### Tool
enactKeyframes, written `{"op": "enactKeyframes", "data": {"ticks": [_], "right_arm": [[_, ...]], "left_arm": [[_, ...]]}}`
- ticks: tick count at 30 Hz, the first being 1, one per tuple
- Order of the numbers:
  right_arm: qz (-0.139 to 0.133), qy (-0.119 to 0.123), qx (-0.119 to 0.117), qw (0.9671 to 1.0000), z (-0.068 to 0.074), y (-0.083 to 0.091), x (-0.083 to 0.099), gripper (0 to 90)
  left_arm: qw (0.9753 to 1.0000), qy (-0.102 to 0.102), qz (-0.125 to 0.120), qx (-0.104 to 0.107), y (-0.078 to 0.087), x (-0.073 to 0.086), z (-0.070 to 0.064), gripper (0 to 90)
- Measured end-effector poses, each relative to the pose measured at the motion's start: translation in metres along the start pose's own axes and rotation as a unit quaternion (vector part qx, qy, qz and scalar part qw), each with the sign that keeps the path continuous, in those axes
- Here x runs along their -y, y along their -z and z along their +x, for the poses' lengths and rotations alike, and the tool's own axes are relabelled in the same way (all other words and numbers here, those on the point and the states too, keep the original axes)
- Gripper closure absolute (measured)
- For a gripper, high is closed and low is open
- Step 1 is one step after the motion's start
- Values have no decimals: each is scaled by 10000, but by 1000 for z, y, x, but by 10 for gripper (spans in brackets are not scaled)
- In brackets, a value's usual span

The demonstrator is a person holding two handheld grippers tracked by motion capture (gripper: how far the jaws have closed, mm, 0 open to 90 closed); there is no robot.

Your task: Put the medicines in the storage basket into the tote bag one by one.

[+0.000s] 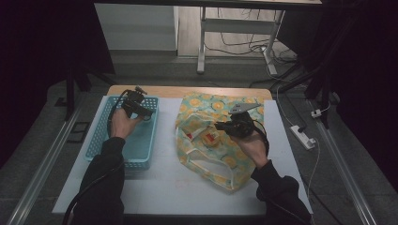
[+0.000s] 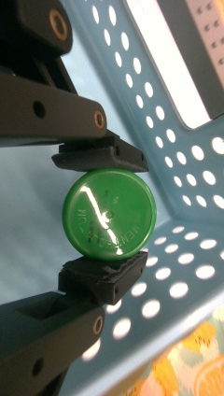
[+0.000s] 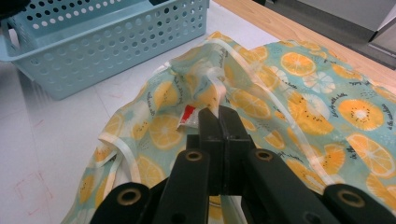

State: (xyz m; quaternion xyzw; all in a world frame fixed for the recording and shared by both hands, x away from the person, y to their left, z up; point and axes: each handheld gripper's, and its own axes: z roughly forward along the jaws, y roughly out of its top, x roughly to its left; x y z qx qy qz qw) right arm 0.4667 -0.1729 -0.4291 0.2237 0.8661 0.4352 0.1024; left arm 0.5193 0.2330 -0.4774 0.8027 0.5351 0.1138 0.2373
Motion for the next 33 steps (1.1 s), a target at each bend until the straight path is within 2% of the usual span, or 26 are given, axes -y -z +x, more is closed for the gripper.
{"op": "enactKeyframes", "data": {"ticks": [3,14,23,33], "right_arm": [[5,5,2,10000,0,0,0,900],[-14,12,10,10000,1,0,0,900],[-11,11,11,10000,1,-1,0,900],[17,18,4,10000,1,-2,1,900]], "left_arm": [[9999,-14,-149,25,10,1,-3,523],[9989,-197,-400,139,36,4,-14,523],[9964,-264,-734,341,55,13,-26,523],[9935,-384,-938,510,69,26,-36,523]]}}
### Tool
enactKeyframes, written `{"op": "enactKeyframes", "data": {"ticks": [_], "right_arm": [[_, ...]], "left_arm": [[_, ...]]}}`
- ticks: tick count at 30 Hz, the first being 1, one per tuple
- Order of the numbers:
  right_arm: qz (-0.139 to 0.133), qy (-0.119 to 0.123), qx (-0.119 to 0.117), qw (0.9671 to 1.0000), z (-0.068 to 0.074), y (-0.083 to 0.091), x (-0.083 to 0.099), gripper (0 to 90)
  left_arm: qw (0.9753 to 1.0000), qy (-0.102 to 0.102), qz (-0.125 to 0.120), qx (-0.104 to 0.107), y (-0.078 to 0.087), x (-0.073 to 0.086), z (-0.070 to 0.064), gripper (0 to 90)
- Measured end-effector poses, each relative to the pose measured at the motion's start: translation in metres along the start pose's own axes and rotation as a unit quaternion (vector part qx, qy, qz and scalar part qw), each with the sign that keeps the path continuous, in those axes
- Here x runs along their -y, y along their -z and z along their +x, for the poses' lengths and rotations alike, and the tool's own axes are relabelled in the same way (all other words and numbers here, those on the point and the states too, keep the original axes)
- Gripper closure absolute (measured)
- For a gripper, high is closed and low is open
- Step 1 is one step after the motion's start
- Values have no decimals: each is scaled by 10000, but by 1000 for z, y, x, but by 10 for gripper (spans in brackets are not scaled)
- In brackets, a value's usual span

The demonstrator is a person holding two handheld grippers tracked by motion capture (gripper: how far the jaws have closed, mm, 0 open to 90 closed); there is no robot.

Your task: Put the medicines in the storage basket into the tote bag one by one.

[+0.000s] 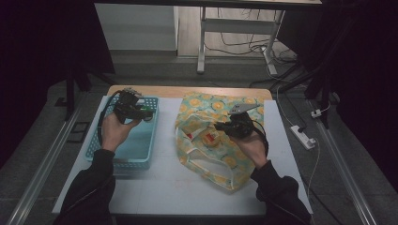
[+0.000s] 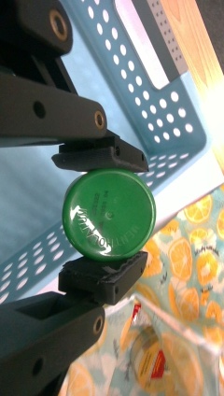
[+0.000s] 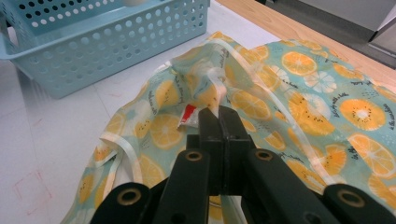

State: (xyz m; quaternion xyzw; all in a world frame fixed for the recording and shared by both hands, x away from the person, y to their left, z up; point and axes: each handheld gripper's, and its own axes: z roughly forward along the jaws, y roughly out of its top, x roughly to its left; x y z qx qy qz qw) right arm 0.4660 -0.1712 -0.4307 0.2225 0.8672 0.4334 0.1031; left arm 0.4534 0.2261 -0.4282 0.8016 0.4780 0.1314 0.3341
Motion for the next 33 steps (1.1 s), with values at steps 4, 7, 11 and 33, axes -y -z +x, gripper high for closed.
{"op": "enactKeyframes", "data": {"ticks": [4,7,11,33], "right_arm": [[5,-5,1,10000,0,0,0,900],[13,-4,3,10000,0,0,0,900],[-1,-3,4,10000,0,0,0,900],[-39,-4,11,10000,0,2,-1,900]], "left_arm": [[9999,-94,-90,83,7,2,-9,523],[9997,-161,-149,146,11,2,-16,523],[9992,-256,-210,238,15,3,-25,523],[9912,-926,-216,916,-5,-6,-90,523]]}}
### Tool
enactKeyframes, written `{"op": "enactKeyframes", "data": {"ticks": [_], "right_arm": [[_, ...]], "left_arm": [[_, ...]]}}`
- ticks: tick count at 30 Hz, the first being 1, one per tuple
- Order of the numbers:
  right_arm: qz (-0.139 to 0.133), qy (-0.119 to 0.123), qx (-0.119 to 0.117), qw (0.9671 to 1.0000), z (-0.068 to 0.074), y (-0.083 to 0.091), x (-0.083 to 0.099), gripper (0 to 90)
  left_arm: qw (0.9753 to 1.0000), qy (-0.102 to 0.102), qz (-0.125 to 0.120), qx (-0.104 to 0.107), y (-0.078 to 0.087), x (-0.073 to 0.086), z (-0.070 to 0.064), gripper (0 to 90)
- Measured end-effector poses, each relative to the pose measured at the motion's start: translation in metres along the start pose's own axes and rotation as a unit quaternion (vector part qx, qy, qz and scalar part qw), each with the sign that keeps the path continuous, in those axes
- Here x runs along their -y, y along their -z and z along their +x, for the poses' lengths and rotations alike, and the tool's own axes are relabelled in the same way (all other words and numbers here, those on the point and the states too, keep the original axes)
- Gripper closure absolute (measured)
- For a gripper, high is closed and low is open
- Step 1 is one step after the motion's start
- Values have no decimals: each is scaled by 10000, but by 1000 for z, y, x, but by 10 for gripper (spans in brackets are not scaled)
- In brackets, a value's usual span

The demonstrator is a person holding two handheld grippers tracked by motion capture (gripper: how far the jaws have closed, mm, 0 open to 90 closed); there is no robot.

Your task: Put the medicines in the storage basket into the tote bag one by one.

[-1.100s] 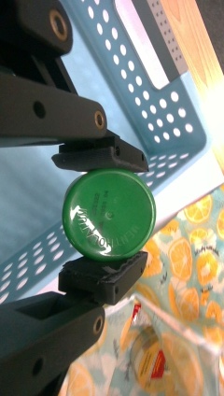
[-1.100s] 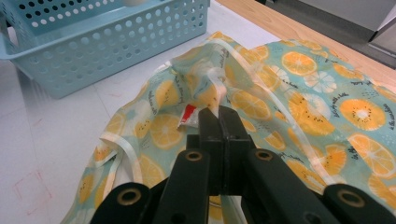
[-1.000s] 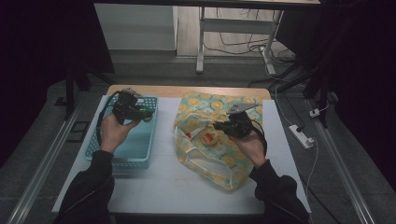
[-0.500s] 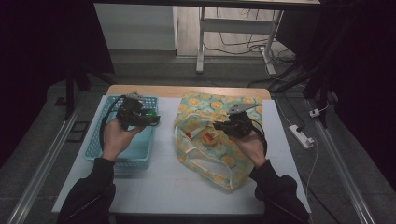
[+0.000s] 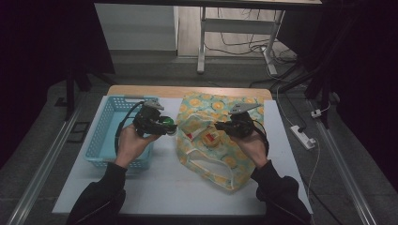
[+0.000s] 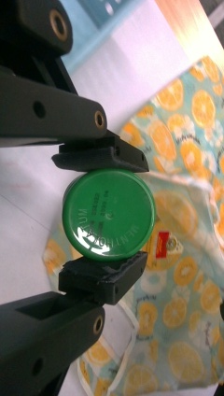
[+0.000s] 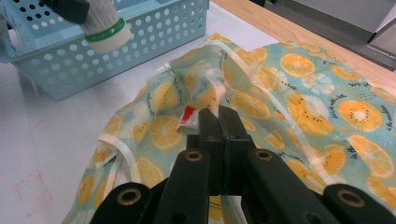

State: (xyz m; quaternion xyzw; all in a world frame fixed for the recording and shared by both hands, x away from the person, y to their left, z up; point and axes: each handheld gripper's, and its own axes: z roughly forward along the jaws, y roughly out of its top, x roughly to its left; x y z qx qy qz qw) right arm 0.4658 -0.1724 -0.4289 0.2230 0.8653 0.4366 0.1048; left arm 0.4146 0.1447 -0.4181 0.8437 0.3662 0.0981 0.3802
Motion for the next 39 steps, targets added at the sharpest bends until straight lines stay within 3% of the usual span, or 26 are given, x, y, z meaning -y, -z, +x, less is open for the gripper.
{"op": "enactKeyframes", "data": {"ticks": [22,29,39], "right_arm": [[-58,10,23,10000,0,3,-2,900],[-78,23,33,10000,1,3,-2,900],[-87,19,30,10000,2,3,-2,900]], "left_arm": [[9974,-465,172,526,-50,-27,-38,523],[9968,-496,269,559,-72,-32,-42,523],[9969,-518,383,446,-98,-41,-41,523]]}}
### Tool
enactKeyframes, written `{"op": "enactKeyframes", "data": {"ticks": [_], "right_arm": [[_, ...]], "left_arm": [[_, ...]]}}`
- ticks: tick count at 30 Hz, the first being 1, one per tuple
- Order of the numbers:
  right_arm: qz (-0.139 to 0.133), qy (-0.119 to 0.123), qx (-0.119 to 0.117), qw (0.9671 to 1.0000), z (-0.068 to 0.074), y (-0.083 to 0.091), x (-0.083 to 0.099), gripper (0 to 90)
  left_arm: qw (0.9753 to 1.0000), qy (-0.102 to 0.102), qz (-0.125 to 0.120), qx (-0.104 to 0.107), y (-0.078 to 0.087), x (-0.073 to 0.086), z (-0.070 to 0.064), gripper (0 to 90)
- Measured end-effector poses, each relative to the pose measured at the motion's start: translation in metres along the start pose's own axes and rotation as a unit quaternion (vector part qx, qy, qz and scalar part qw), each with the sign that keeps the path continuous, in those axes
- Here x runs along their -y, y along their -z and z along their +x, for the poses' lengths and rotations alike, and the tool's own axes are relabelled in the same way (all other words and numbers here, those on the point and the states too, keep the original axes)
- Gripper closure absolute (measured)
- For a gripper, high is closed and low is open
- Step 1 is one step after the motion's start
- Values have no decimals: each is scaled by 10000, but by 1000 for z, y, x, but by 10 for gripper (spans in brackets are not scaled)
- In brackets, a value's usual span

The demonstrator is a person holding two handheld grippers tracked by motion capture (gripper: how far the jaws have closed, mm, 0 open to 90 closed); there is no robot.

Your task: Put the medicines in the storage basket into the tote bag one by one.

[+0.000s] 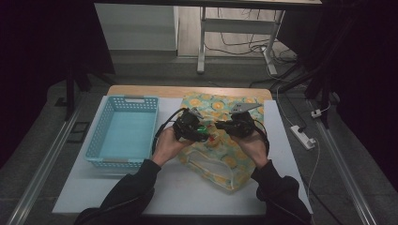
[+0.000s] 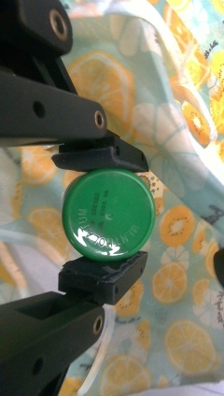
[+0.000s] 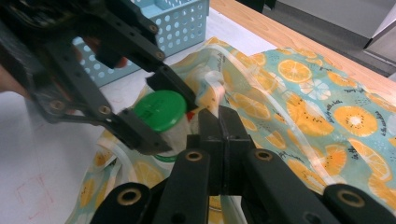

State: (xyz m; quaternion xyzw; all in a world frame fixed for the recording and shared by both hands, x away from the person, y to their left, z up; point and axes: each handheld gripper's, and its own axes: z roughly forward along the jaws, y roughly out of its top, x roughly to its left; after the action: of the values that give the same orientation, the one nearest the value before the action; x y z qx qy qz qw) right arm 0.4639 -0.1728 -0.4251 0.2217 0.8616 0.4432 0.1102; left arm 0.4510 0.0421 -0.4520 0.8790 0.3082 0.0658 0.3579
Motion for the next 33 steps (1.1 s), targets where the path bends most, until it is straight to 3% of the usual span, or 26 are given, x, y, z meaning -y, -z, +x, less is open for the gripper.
{"op": "enactKeyframes", "data": {"ticks": [17,26,33], "right_arm": [[68,-2,5,10000,-1,-1,1,900],[98,-15,5,10000,-3,-2,2,900],[110,-12,-7,9999,-3,-3,2,900]], "left_arm": [[9999,-52,15,-136,-32,-15,5,522],[9998,-60,70,-198,-44,-13,10,520],[9999,-11,-36,-137,-46,-11,14,506]]}}
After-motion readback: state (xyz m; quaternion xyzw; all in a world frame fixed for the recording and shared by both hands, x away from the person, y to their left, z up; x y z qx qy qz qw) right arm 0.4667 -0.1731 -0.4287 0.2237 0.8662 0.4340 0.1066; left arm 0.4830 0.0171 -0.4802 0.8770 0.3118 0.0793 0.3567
